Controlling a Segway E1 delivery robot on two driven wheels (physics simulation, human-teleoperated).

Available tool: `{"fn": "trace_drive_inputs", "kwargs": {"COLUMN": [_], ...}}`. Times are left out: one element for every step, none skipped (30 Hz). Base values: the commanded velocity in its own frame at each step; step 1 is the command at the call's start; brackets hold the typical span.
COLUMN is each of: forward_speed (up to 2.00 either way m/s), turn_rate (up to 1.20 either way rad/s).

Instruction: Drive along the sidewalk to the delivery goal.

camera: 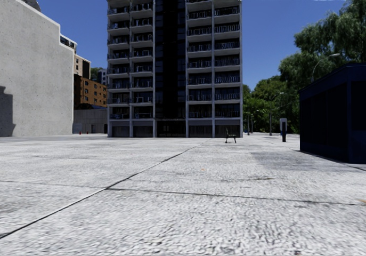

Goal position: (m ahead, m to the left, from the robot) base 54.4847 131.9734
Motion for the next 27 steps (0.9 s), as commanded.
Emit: {"fn": "trace_drive_inputs", "kwargs": {"forward_speed": [1.51,1.50,1.50,1.50,1.50,1.50,1.50,1.50,1.50,1.50,1.50,1.50,1.50,1.50,1.50,1.50,1.50,1.50,1.50,1.50,1.50,1.57,1.57,2.00,2.00,2.00,2.00], "turn_rate": [0.28,0.28,0.28,0.28,0.28,0.28,0.28,0.28,0.28,0.28,0.28,0.28,0.28,0.28,0.28,0.29,0.33,0.33,0.36,0.37,0.37,0.37,0.37,0.37,0.37,0.37,0.37]}}
